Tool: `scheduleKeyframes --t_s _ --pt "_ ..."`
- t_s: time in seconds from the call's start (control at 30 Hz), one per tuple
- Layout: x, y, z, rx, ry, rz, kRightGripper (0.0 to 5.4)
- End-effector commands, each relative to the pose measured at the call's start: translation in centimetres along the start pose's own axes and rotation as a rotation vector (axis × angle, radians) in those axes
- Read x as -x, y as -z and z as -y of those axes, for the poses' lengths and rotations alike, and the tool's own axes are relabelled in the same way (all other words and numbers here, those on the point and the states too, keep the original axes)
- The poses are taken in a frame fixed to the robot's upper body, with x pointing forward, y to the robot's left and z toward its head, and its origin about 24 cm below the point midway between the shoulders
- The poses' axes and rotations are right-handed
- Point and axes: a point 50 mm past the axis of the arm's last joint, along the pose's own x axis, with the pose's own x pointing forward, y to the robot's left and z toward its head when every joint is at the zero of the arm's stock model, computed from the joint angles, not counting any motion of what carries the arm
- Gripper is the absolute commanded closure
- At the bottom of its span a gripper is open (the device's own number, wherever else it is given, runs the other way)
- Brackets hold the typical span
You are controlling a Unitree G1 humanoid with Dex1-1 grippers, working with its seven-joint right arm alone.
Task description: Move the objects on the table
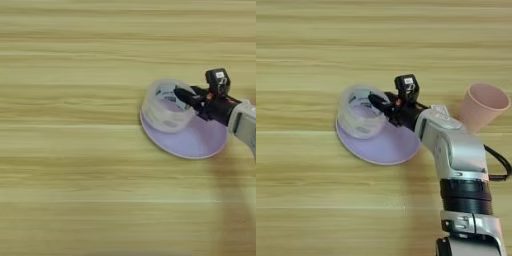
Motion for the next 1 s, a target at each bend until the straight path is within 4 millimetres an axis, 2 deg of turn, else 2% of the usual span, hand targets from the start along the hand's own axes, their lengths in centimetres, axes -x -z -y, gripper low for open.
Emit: scheduleKeyframes --t_s 0.03,0.17,0.5,1.0 --pt "-0.3 -5.3 -1.6 0.091 -0.054 0.182 3.83" --pt "-1.2 -6.2 -3.5 0.098 -0.118 0.205 3.83" --pt "-3.0 -6.9 -6.2 0.112 -0.208 0.198 3.84" --pt "-6.5 -4.7 -10.4 0.137 -0.341 0.097 3.85"
